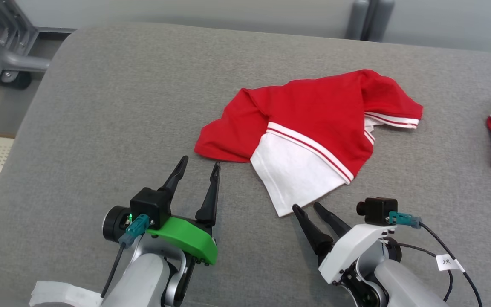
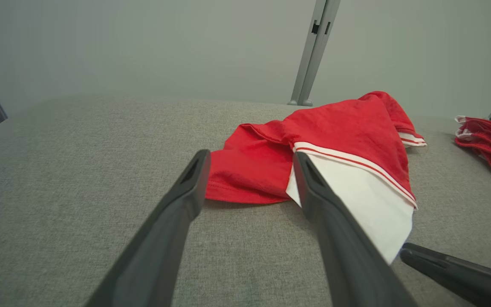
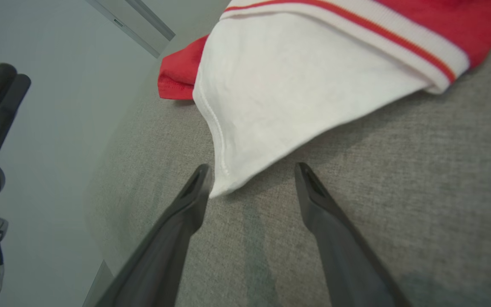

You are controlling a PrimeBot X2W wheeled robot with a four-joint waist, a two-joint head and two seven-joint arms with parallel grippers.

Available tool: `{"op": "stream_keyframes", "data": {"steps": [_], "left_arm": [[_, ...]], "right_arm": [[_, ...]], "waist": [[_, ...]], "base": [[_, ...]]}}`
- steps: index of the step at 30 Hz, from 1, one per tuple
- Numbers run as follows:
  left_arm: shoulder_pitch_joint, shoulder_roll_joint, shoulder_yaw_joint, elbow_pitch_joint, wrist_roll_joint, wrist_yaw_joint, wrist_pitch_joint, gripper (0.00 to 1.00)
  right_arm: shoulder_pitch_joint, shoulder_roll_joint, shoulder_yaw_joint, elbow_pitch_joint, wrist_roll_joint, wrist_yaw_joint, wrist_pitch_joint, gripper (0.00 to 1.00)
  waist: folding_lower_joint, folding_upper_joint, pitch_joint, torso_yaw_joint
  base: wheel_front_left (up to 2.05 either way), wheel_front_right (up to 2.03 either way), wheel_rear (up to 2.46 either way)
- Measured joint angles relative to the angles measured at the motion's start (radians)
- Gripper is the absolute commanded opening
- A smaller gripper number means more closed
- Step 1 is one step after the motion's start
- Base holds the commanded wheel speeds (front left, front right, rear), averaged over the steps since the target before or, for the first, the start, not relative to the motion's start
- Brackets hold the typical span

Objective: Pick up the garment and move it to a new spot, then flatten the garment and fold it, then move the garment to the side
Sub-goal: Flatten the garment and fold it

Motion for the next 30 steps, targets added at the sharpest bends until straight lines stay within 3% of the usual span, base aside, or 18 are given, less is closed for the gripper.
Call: {"op": "stream_keyframes", "data": {"steps": [10, 11, 12, 13, 14, 15, 18, 24, 26, 27, 30], "left_arm": [[0.006, 0.001, -0.009, -0.040, 0.014, -0.001, 0.000, 1.00], [0.011, 0.002, -0.008, -0.045, 0.014, -0.001, 0.000, 1.00], [0.018, 0.002, -0.007, -0.049, 0.015, -0.001, 0.000, 1.00], [0.023, 0.002, -0.006, -0.051, 0.015, 0.000, 0.000, 1.00], [0.028, 0.002, -0.005, -0.052, 0.015, 0.000, 0.000, 1.00], [0.031, 0.002, -0.004, -0.055, 0.015, 0.000, 0.000, 1.00], [0.041, 0.008, 0.006, -0.060, 0.015, 0.001, 0.000, 1.00], [0.063, 0.016, 0.030, -0.082, 0.014, 0.009, 0.000, 1.00], [0.064, 0.016, 0.029, -0.085, 0.015, 0.009, 0.000, 1.00], [0.064, 0.016, 0.027, -0.086, 0.015, 0.009, 0.000, 1.00], [0.065, 0.016, 0.027, -0.089, 0.015, 0.009, 0.000, 1.00]], "right_arm": [[-0.005, -0.003, 0.020, 0.005, 0.007, 0.000, -0.002, 1.00], [-0.006, -0.003, 0.026, 0.006, 0.003, 0.000, -0.002, 0.80], [-0.008, -0.002, 0.030, 0.007, -0.004, 0.000, -0.003, 0.46], [-0.009, -0.002, 0.032, 0.010, -0.011, 0.000, -0.009, 0.32], [-0.012, -0.001, 0.032, 0.012, -0.014, 0.000, -0.015, 0.10], [-0.014, -0.001, 0.029, 0.015, -0.017, 0.000, -0.020, 0.07], [-0.021, -0.001, 0.013, 0.029, -0.019, -0.001, -0.031, 0.14], [-0.026, 0.000, 0.007, 0.057, -0.019, -0.003, -0.037, 0.49], [-0.026, 0.000, 0.002, 0.063, -0.016, -0.003, -0.038, 0.72], [-0.026, 0.001, -0.003, 0.065, -0.014, -0.008, -0.046, 0.99], [-0.025, 0.001, -0.019, 0.072, 0.002, -0.010, -0.048, 1.00]], "waist": [[0.0000, 0.0000, 0.000, 0.117], [0.0000, 0.0000, -0.001, 0.127], [0.0000, 0.0000, -0.001, 0.136], [0.0000, 0.0000, -0.002, 0.144], [0.0000, 0.0000, -0.002, 0.151], [0.0000, 0.0000, -0.003, 0.157], [0.0000, 0.0000, -0.007, 0.167], [0.0000, 0.0000, -0.013, 0.150], [0.0000, 0.0000, -0.015, 0.144], [0.0000, 0.0000, -0.016, 0.142], [0.0000, 0.0000, -0.016, 0.140]], "base": [[0.00, 0.00, 0.00], [0.00, 0.00, 0.00], [0.00, 0.00, 0.00], [0.00, 0.00, 0.00], [0.00, 0.00, 0.00], [0.00, 0.00, 0.00], [0.00, 0.00, 0.00], [0.00, 0.00, 0.00], [0.00, 0.00, 0.00], [0.00, 0.00, 0.00], [0.00, 0.00, 0.00]]}}
